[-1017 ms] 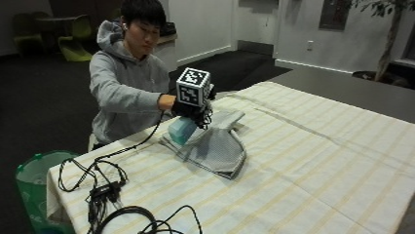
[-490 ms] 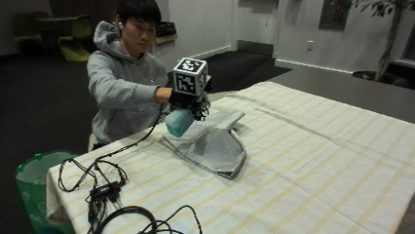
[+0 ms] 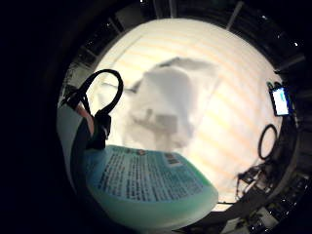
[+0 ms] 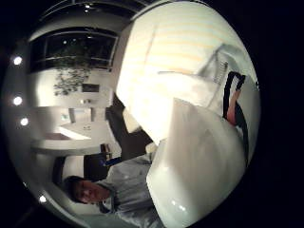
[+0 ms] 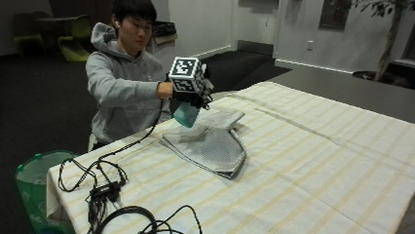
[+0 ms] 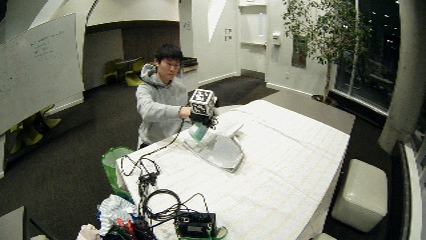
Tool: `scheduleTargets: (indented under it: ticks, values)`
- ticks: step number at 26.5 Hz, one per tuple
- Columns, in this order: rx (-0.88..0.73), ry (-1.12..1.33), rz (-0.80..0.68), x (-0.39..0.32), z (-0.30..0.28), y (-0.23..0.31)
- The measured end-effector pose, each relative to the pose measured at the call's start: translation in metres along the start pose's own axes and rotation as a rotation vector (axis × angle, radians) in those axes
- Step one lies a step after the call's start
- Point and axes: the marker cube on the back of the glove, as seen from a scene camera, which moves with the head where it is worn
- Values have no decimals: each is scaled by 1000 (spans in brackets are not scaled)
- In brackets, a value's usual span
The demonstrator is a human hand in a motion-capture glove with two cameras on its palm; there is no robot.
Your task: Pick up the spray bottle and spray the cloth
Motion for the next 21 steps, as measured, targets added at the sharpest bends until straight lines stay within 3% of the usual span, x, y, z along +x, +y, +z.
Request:
scheduleTargets:
  ticks: [10,16,21]
  values:
    - [262,-476,-126,-81,-21,-12]
    - [495,-771,-198,-131,8,-33]
    - [586,-871,-232,-159,50,-55]
